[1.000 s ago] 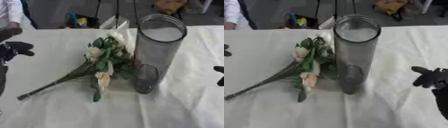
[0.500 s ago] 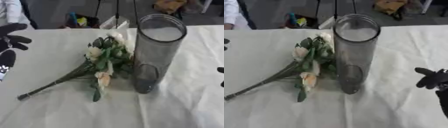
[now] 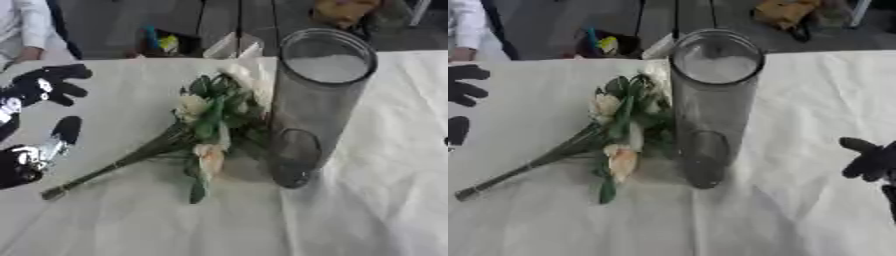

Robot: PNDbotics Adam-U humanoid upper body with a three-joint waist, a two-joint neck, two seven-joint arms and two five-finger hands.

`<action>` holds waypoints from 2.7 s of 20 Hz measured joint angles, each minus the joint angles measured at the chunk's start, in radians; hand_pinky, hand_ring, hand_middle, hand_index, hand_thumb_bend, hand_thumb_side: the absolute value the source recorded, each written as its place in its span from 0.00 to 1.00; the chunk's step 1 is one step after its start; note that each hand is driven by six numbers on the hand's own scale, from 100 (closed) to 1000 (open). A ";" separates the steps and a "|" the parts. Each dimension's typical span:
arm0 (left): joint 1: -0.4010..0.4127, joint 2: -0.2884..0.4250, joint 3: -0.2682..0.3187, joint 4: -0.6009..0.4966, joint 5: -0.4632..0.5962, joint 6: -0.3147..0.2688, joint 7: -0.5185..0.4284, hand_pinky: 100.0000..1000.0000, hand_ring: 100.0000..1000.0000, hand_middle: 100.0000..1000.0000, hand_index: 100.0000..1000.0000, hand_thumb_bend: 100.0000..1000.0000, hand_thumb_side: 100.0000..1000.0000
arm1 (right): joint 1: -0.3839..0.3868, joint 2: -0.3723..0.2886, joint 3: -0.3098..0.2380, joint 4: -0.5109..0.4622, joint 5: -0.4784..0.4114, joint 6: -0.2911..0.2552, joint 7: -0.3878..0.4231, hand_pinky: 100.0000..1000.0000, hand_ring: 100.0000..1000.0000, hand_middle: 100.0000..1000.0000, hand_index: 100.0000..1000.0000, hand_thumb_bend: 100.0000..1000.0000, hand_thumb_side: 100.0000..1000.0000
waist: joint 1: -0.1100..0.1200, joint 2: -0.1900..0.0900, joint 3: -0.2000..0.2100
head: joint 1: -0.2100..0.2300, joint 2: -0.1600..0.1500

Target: Arrange flowers into the vase.

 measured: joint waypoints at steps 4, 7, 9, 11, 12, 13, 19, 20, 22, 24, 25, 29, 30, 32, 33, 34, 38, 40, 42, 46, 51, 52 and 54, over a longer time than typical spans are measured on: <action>-0.017 0.033 -0.033 0.000 -0.051 0.051 -0.051 0.79 0.83 0.92 1.00 0.00 0.76 | 0.000 -0.009 0.003 0.000 -0.014 -0.008 -0.002 0.83 0.53 0.45 0.68 0.00 1.00 | 0.001 -0.002 -0.006 | 0.010 0.001; -0.033 0.038 -0.062 0.008 -0.089 0.085 -0.087 0.80 0.84 0.93 1.00 0.00 0.82 | 0.000 -0.015 0.006 0.000 -0.027 -0.016 -0.001 0.83 0.53 0.44 0.67 0.00 1.00 | 0.001 -0.002 -0.011 | 0.018 0.004; -0.051 0.038 -0.082 0.020 -0.114 0.098 -0.112 0.80 0.84 0.93 1.00 0.00 0.84 | 0.000 -0.018 0.006 0.000 -0.033 -0.019 0.002 0.83 0.52 0.44 0.67 0.00 1.00 | 0.001 -0.002 -0.012 | 0.020 0.005; -0.070 0.036 -0.101 0.034 -0.160 0.106 -0.142 0.80 0.84 0.93 1.00 0.00 0.85 | 0.000 -0.019 0.006 0.000 -0.034 -0.019 0.005 0.83 0.52 0.44 0.67 0.00 1.00 | 0.001 -0.002 -0.013 | 0.021 0.006; -0.079 0.034 -0.111 0.042 -0.196 0.107 -0.159 0.80 0.84 0.93 1.00 0.00 0.86 | 0.000 -0.019 0.006 0.000 -0.034 -0.019 0.008 0.83 0.52 0.44 0.67 0.00 1.00 | 0.001 -0.002 -0.014 | 0.022 0.006; -0.087 0.029 -0.122 0.051 -0.233 0.109 -0.176 0.80 0.84 0.92 1.00 0.00 0.86 | 0.000 -0.019 0.007 0.000 -0.034 -0.019 0.011 0.84 0.52 0.44 0.67 0.00 1.00 | 0.001 -0.002 -0.017 | 0.023 0.006; -0.128 0.018 -0.180 0.113 -0.374 0.118 -0.230 0.82 0.85 0.92 1.00 0.07 0.89 | 0.000 -0.019 0.012 0.000 -0.033 -0.016 0.020 0.84 0.52 0.44 0.67 0.00 1.00 | 0.001 -0.002 -0.023 | 0.028 0.006; -0.134 0.019 -0.189 0.124 -0.385 0.119 -0.231 0.82 0.85 0.93 1.00 0.07 0.91 | 0.000 -0.019 0.012 0.000 -0.033 -0.015 0.022 0.84 0.52 0.44 0.67 0.00 1.00 | 0.002 -0.002 -0.024 | 0.029 0.006; -0.145 0.021 -0.208 0.146 -0.395 0.120 -0.232 0.83 0.86 0.95 1.00 0.12 0.90 | 0.001 -0.019 0.013 0.000 -0.032 -0.013 0.024 0.84 0.52 0.44 0.67 0.00 1.00 | 0.007 -0.002 -0.024 | 0.030 0.006; -0.160 0.028 -0.226 0.169 -0.398 0.124 -0.229 0.84 0.87 0.97 1.00 0.20 0.91 | 0.001 -0.019 0.014 0.000 -0.032 -0.012 0.026 0.84 0.52 0.44 0.67 0.00 1.00 | 0.010 -0.002 -0.026 | 0.032 0.006; -0.168 0.032 -0.232 0.180 -0.398 0.125 -0.228 0.84 0.87 0.97 1.00 0.22 0.91 | 0.001 -0.019 0.015 0.000 -0.032 -0.011 0.027 0.84 0.52 0.44 0.67 0.00 1.00 | 0.010 -0.002 -0.027 | 0.033 0.006; -0.195 0.038 -0.251 0.221 -0.413 0.129 -0.215 0.86 0.88 0.96 1.00 0.29 0.95 | 0.001 -0.019 0.019 0.000 -0.029 -0.007 0.031 0.84 0.52 0.44 0.67 0.00 1.00 | 0.012 -0.002 -0.030 | 0.036 0.006; -0.200 0.038 -0.255 0.232 -0.418 0.130 -0.213 0.86 0.88 0.96 1.00 0.30 0.96 | 0.001 -0.019 0.019 0.000 -0.029 -0.006 0.032 0.84 0.52 0.43 0.67 0.00 1.00 | 0.012 -0.002 -0.030 | 0.037 0.006; -0.209 0.038 -0.261 0.256 -0.425 0.131 -0.211 0.86 0.89 0.96 1.00 0.32 0.97 | 0.001 -0.019 0.020 0.000 -0.028 -0.005 0.033 0.84 0.52 0.43 0.67 0.00 1.00 | 0.014 -0.002 -0.030 | 0.037 0.006; -0.213 0.038 -0.263 0.269 -0.429 0.130 -0.210 0.86 0.89 0.96 1.00 0.33 0.96 | 0.001 -0.019 0.021 0.000 -0.028 -0.004 0.034 0.84 0.52 0.43 0.67 0.00 1.00 | 0.014 -0.002 -0.032 | 0.037 0.006; -0.217 0.038 -0.265 0.281 -0.433 0.130 -0.210 0.87 0.89 0.96 1.00 0.33 0.96 | 0.001 -0.019 0.022 0.000 -0.027 -0.003 0.035 0.84 0.52 0.43 0.67 0.00 1.00 | 0.014 -0.002 -0.033 | 0.038 0.006; -0.232 0.038 -0.269 0.333 -0.456 0.128 -0.206 0.87 0.89 0.95 1.00 0.36 0.96 | 0.001 -0.019 0.024 0.000 -0.025 -0.001 0.038 0.84 0.52 0.43 0.67 0.00 1.00 | 0.016 -0.002 -0.039 | 0.038 0.006; -0.238 0.036 -0.270 0.359 -0.472 0.128 -0.203 0.86 0.88 0.94 1.00 0.37 0.96 | 0.001 -0.019 0.024 0.000 -0.024 0.000 0.038 0.84 0.52 0.43 0.67 0.00 1.00 | 0.017 -0.002 -0.041 | 0.040 0.006; -0.241 0.034 -0.273 0.385 -0.485 0.127 -0.198 0.85 0.88 0.93 1.00 0.38 0.97 | 0.001 -0.019 0.025 0.000 -0.022 0.001 0.040 0.84 0.52 0.43 0.67 0.00 1.00 | 0.018 -0.002 -0.042 | 0.041 0.005; -0.246 0.019 -0.275 0.433 -0.506 0.121 -0.189 0.85 0.88 0.93 1.00 0.40 0.95 | 0.000 -0.018 0.025 0.000 -0.015 0.003 0.042 0.85 0.52 0.43 0.67 0.00 1.00 | 0.019 -0.002 -0.047 | 0.044 -0.001; -0.247 0.010 -0.275 0.474 -0.521 0.110 -0.182 0.85 0.87 0.93 1.00 0.43 0.94 | 0.000 -0.015 0.025 0.000 -0.006 0.003 0.043 0.85 0.52 0.43 0.66 0.00 1.00 | 0.019 -0.002 -0.052 | 0.049 -0.003; -0.247 0.009 -0.275 0.479 -0.523 0.107 -0.181 0.85 0.87 0.94 1.00 0.43 0.94 | 0.000 -0.012 0.025 0.000 -0.005 0.003 0.043 0.85 0.52 0.43 0.66 0.00 1.00 | 0.019 -0.002 -0.053 | 0.050 -0.003; -0.250 0.008 -0.275 0.486 -0.524 0.102 -0.180 0.84 0.87 0.95 1.00 0.43 0.95 | 0.000 -0.011 0.025 0.000 -0.002 0.004 0.044 0.85 0.52 0.43 0.66 0.00 1.00 | 0.019 -0.002 -0.054 | 0.051 -0.003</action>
